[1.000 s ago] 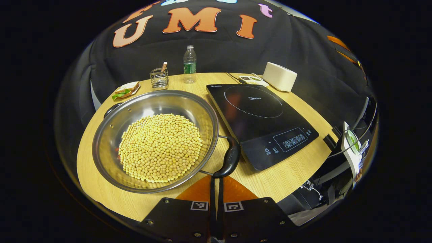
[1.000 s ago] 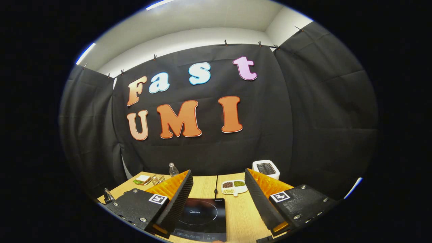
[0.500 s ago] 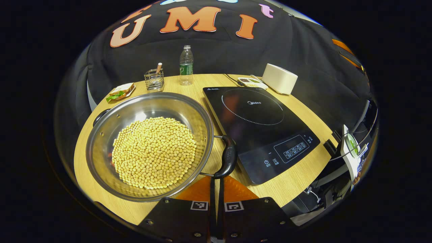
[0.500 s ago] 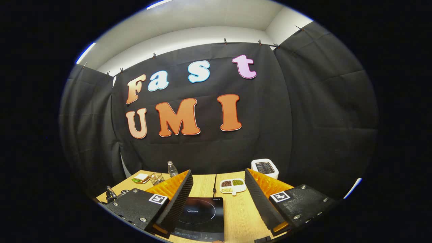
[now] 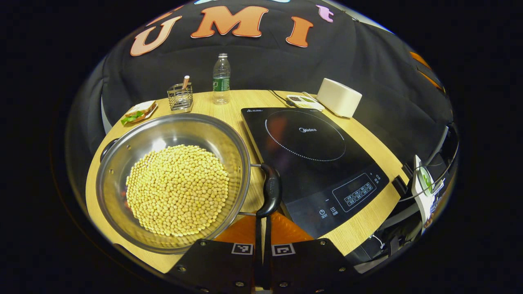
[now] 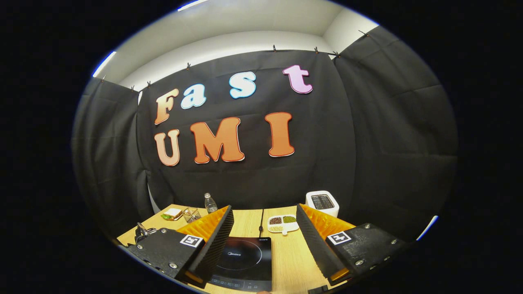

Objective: First push the handle of the pot to place it horizontally, then grasp the pot with both hands and set it on the induction cooktop.

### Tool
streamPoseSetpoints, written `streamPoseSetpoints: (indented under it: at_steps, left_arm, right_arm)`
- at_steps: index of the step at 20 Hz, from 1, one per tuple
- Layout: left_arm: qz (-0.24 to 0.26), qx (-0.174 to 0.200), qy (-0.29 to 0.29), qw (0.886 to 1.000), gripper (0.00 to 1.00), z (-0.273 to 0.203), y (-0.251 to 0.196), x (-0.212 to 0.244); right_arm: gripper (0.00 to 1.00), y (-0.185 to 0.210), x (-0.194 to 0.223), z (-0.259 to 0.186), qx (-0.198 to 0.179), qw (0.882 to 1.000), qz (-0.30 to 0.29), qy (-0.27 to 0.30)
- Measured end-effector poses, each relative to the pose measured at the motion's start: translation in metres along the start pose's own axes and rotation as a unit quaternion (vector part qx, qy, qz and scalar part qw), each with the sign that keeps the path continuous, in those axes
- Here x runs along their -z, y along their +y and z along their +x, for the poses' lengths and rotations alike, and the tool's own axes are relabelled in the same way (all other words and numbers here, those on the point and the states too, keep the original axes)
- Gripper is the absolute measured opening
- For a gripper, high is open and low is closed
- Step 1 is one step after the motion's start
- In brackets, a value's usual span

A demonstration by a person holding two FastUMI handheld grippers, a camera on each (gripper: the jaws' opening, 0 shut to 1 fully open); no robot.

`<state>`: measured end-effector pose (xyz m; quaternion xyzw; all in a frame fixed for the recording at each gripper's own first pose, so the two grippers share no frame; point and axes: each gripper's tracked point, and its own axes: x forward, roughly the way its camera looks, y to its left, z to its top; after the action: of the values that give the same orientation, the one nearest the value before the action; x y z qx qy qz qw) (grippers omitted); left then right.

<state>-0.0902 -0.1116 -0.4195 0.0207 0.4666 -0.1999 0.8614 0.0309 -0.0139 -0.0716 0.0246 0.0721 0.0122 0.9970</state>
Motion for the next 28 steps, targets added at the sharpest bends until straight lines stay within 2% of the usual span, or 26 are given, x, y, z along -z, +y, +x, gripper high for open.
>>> streamPoseSetpoints:
  at_steps: [10,16,23,24,25,28]
  left_arm:
    - [0.031,-0.01,0.006,0.999,0.02,0.02,-0.005,-0.016]
    - [0.031,-0.006,0.006,0.999,0.01,0.028,-0.004,-0.024]
    - [0.031,-0.001,0.005,0.999,0.02,0.036,-0.002,-0.032]
    - [0.032,-0.001,0.004,0.999,0.05,0.036,-0.001,-0.033]
    - [0.034,-0.001,0.004,0.999,0.01,0.038,-0.001,-0.034]
    - [0.036,-0.001,0.001,0.999,0.02,0.042,0.001,-0.037]
  right_arm:
    - [0.95,-0.03,0.013,0.011,0.023,1.0,0.013,0.016]
    - [0.95,-0.048,0.014,0.015,0.044,0.999,0.02,0.016]
    - [0.95,-0.042,0.014,0.017,0.041,0.999,0.009,0.017]
    - [0.95,-0.041,0.015,0.018,0.041,0.999,0.009,0.018]
    - [0.95,-0.04,0.015,0.019,0.04,0.999,0.008,0.019]
    - [0.95,-0.039,0.016,0.021,0.042,0.999,0.005,0.021]
